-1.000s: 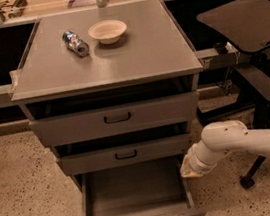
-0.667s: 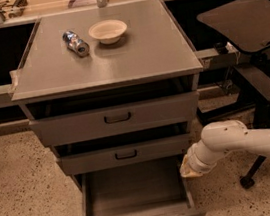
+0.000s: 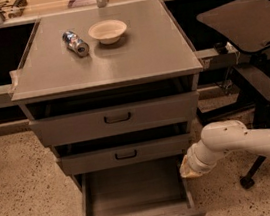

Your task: Close bottom drawer

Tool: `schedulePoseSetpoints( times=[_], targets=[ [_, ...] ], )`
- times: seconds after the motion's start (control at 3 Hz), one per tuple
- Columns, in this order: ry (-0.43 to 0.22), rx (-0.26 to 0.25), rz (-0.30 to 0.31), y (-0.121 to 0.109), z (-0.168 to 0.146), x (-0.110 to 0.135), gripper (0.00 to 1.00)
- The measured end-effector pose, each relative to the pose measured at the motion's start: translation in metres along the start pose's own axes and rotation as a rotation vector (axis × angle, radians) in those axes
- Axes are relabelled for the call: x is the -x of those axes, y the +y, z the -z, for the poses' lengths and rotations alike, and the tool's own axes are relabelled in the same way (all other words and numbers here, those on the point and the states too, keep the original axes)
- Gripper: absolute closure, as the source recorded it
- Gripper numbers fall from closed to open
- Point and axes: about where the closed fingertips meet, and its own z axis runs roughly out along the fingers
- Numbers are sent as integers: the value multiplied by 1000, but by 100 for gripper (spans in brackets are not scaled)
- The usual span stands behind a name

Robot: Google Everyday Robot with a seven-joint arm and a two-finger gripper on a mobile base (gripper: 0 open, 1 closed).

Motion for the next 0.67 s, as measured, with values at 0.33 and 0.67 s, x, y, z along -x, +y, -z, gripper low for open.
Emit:
schedulePoseSetpoints(
  times=[0.33, 0.67],
  targets=[
    [-3, 87, -53, 15, -40, -14, 100],
    [-10, 152, -77, 30, -70, -22, 100]
  ],
)
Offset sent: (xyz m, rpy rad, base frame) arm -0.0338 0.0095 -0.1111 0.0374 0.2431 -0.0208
